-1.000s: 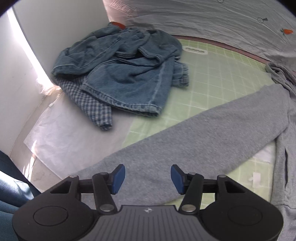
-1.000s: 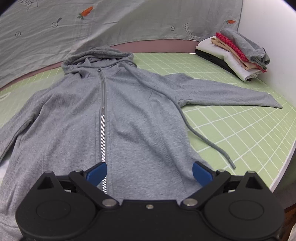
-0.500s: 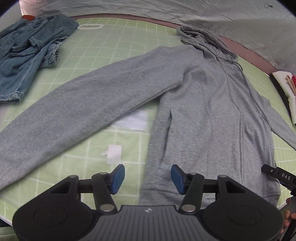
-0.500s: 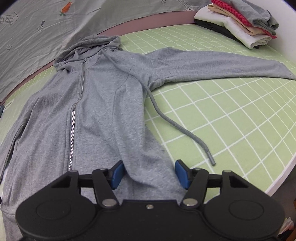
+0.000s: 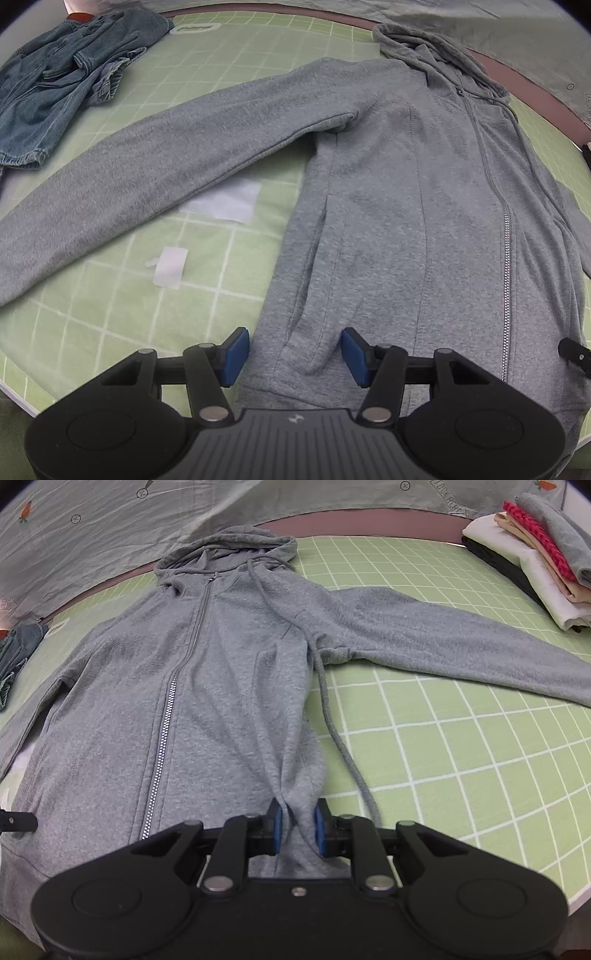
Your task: Fold clothes
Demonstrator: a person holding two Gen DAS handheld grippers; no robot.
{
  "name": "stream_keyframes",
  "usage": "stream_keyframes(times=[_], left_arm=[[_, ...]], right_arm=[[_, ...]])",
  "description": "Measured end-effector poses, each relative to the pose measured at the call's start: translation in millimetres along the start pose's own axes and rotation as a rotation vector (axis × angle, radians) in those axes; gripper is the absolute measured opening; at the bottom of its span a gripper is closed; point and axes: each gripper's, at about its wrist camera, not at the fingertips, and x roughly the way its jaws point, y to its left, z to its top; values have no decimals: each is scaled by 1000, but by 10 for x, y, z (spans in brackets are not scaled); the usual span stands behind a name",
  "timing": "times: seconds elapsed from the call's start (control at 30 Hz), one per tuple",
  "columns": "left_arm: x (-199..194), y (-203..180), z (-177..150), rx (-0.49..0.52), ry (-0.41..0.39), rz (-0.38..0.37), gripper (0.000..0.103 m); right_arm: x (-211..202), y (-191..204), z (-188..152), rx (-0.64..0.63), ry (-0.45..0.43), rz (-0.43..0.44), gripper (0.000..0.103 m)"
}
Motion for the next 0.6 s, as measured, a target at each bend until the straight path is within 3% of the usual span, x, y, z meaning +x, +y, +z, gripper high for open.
stream_keyframes(times=[0.07,0.13,0.23,0.33,0.47,0.6], left_arm=[[-11,-42,18,-28,-3,13,57],[-4,-49,59,-60,-3,20,57],[23,-81,156,-89,-4,40,57],[35,-137,272,-87,-17,58,57],[63,-213,413,-73,-37,80,57],[150,-253,506,-95,-32,104,57]], right_arm=[[-17,-24,81,-23,19,28,28],[-98,-74,177,-23,-21,46,45],[-137,-246,408,45,-72,82,55],[31,-479,663,135,-95,42,56],[310,-918,920,275,-129,-89,62],[592,-1139,1213,212,-149,-134,64]])
